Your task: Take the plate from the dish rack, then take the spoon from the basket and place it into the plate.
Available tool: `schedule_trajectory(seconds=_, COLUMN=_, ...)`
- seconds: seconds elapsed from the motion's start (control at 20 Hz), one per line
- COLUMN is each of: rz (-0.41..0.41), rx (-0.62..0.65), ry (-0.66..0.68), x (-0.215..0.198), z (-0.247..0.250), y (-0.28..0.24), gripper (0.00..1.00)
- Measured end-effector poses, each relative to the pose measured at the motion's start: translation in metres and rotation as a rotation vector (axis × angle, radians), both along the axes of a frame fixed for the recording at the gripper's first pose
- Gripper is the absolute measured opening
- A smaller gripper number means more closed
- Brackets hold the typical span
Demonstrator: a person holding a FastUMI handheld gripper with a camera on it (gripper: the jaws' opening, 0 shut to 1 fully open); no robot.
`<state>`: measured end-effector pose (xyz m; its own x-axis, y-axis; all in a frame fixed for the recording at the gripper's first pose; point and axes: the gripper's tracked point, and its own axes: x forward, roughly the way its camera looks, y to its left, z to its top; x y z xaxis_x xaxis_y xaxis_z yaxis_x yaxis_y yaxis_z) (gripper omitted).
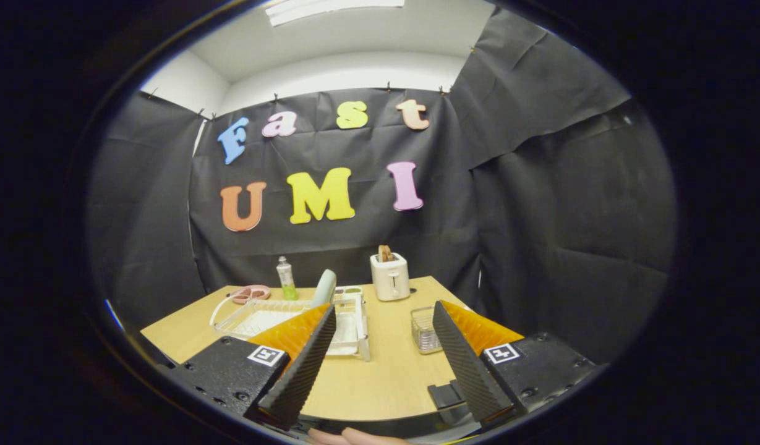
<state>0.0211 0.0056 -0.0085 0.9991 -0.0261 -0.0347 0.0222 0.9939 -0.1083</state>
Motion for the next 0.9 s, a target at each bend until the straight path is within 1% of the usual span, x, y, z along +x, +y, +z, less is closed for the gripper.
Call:
schedule_trajectory(seconds=0.1, rz=0.014, rx=-0.022, ry=0.021, x=0.007, z=0.002, y=0.008, gripper=1.0)
schedule_trajectory(seconds=0.25, rz=0.002, rx=-0.041, ry=0.056, x=0.02, z=0.006, y=0.016, gripper=1.0)
schedule_trajectory(seconds=0.3, rz=0.014, rx=-0.054, ry=0.065, x=0.025, z=0.009, y=0.025, gripper=1.0)
schedule_trajectory(seconds=0.45, rz=0.029, rx=-0.131, ry=0.09, x=0.048, z=0.019, y=0.044, gripper=1.0)
schedule_trajectory(seconds=0.5, rz=0.031, rx=-0.155, ry=0.11, x=0.058, z=0.022, y=0.052, gripper=1.0)
schedule_trajectory(seconds=0.55, rz=0.053, rx=-0.17, ry=0.136, x=0.069, z=0.022, y=0.061, gripper=1.0)
schedule_trajectory(seconds=0.6, rz=0.061, rx=-0.18, ry=0.182, x=0.078, z=0.021, y=0.07, gripper=1.0)
schedule_trajectory(seconds=0.75, rz=0.104, rx=-0.16, ry=0.3, x=0.11, z=0.022, y=0.096, gripper=1.0)
schedule_trajectory(seconds=0.9, rz=0.045, rx=-0.206, ry=0.36, x=0.148, z=0.032, y=0.099, gripper=1.0)
